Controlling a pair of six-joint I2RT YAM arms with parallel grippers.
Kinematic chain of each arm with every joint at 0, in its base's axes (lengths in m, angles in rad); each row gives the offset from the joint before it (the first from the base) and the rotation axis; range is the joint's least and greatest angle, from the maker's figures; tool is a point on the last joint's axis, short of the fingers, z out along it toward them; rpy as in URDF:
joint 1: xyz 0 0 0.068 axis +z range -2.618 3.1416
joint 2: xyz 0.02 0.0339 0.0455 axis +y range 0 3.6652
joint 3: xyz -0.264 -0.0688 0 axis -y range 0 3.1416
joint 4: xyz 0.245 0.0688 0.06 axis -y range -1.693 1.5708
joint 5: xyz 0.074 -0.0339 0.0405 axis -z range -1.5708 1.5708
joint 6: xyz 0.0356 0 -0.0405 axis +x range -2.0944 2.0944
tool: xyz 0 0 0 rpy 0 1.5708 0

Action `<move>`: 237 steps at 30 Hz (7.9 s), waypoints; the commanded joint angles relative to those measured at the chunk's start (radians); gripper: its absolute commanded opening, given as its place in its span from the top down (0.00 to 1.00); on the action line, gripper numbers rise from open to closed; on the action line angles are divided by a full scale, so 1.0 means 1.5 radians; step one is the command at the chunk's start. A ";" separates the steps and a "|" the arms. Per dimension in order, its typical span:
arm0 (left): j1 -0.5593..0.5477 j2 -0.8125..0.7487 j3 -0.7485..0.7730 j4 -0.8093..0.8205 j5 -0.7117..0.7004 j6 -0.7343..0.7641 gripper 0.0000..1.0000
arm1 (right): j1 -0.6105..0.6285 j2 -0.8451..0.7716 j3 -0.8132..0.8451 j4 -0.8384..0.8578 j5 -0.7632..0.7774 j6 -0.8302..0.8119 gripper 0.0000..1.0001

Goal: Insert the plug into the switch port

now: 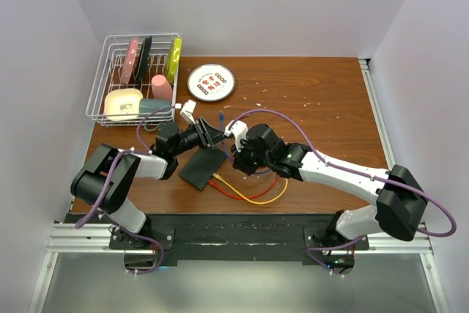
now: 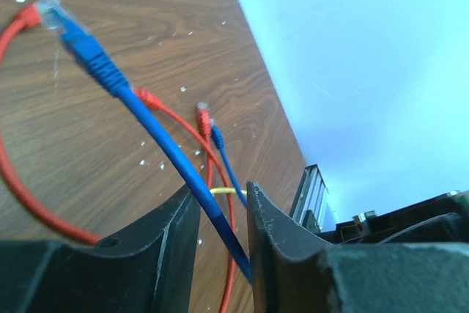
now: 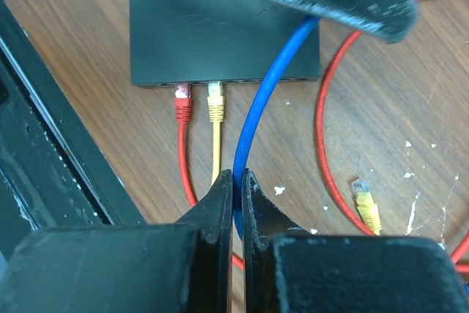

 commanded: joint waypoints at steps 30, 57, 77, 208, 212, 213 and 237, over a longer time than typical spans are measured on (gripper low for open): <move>0.000 -0.324 -0.076 -0.049 -0.084 0.199 1.00 | 0.008 -0.131 0.009 0.117 0.057 0.049 0.17; -0.080 -0.404 -0.098 -0.130 -0.219 0.241 1.00 | -0.061 -0.028 0.004 0.471 0.024 0.293 0.38; -0.080 -0.396 -0.096 -0.135 -0.210 0.241 1.00 | -0.061 0.051 0.047 0.513 -0.024 0.346 0.56; 0.140 -0.064 -0.083 -0.313 -0.071 0.281 0.48 | 0.054 0.289 0.114 0.029 0.120 0.053 1.00; 0.140 -0.065 -0.083 -0.312 -0.069 0.281 0.49 | 0.056 0.299 0.125 0.025 0.118 0.052 1.00; 0.140 -0.065 -0.083 -0.312 -0.069 0.281 0.49 | 0.055 0.299 0.125 0.027 0.116 0.051 1.00; 0.140 -0.052 -0.082 -0.304 -0.057 0.283 0.51 | 0.064 0.304 0.143 0.020 0.113 0.036 1.00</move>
